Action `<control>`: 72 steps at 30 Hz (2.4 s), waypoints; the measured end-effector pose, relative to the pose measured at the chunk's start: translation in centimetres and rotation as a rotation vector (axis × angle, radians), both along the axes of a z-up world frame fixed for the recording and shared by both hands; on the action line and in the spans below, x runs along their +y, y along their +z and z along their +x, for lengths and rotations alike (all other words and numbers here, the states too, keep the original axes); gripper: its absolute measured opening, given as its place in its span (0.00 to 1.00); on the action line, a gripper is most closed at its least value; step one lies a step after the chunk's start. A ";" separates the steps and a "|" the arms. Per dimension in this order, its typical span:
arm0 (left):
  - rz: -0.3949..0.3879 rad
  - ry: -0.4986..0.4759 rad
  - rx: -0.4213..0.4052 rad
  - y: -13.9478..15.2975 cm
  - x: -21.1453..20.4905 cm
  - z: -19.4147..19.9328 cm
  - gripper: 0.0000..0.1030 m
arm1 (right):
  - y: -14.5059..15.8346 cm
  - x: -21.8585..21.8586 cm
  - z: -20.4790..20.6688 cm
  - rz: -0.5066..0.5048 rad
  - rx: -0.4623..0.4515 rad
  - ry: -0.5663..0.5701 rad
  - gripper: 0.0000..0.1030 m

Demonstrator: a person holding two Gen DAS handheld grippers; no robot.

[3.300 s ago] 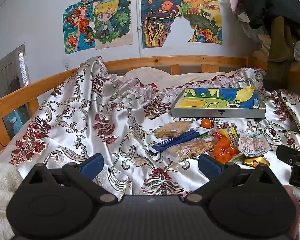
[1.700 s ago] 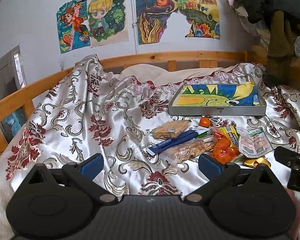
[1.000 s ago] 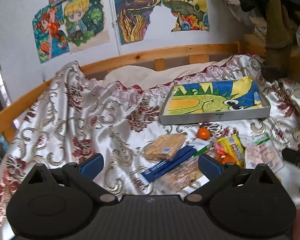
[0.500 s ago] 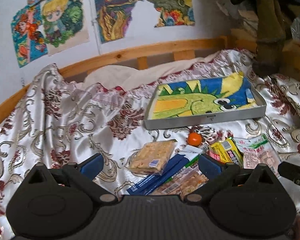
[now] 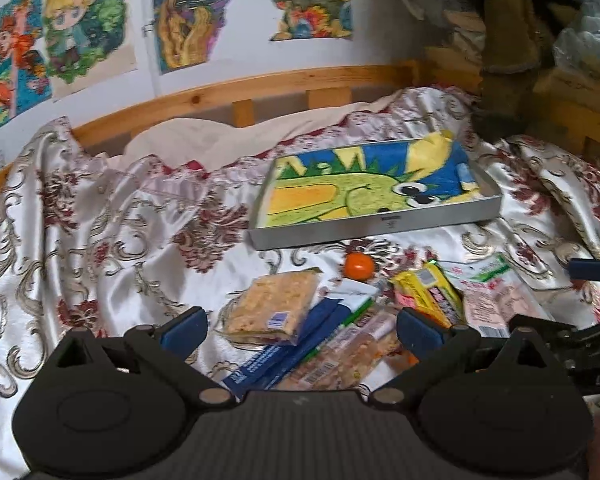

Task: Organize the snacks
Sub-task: 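Move the right tool to the white-green snack bag while the left tool approaches the orange bag, then close the right gripper on the white-green bag while the left gripper closes on the orange bag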

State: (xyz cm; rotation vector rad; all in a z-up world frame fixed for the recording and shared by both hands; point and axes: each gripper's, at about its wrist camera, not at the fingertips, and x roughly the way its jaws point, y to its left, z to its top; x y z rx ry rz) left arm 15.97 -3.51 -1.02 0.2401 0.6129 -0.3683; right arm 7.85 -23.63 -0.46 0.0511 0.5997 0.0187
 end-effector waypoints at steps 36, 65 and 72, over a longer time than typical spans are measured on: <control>-0.131 -0.219 0.266 -5.5 -4.7 0.8 1.00 | -4.0 -4.5 8.9 0.279 0.283 -0.002 0.99; -0.099 -0.251 0.249 -7.1 -6.7 1.5 0.97 | -4.2 -4.3 7.7 0.181 0.362 -0.055 0.82; -0.140 -0.304 0.249 -6.7 -7.0 1.1 0.99 | -4.3 -4.2 7.7 0.177 0.368 -0.047 0.82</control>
